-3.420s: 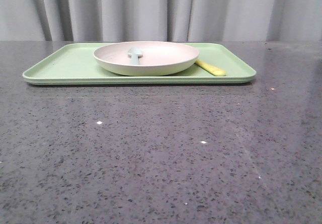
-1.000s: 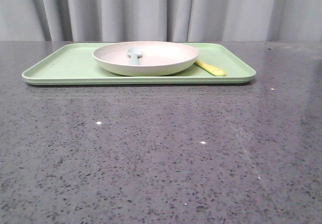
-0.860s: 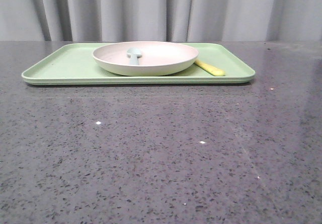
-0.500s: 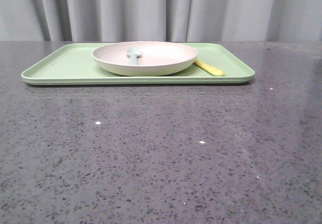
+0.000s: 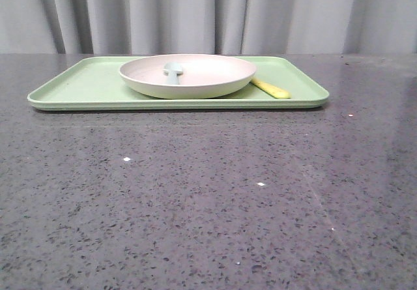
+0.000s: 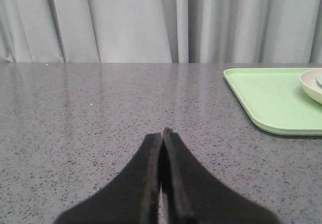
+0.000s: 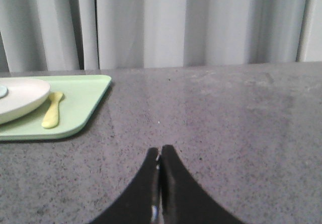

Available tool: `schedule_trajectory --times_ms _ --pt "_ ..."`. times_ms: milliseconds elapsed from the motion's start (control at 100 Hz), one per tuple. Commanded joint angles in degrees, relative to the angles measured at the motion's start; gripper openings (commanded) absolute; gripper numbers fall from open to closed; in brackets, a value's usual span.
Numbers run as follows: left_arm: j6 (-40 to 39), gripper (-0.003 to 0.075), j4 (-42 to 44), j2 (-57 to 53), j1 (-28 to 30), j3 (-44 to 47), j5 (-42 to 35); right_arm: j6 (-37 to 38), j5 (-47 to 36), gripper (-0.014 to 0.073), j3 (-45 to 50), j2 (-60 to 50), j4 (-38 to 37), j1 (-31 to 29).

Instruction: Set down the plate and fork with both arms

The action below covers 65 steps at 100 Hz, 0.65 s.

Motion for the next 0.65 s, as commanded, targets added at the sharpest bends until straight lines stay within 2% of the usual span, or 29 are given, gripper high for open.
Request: schedule_trajectory --times_ms 0,640 --pt "-0.2 -0.002 -0.4 -1.6 0.2 0.8 -5.0 -0.3 -4.0 -0.0066 0.5 -1.5 0.1 -0.4" --pt "-0.2 -0.002 -0.4 -1.6 0.2 0.8 -5.0 -0.3 -4.7 -0.0066 0.5 -1.5 0.1 -0.4"
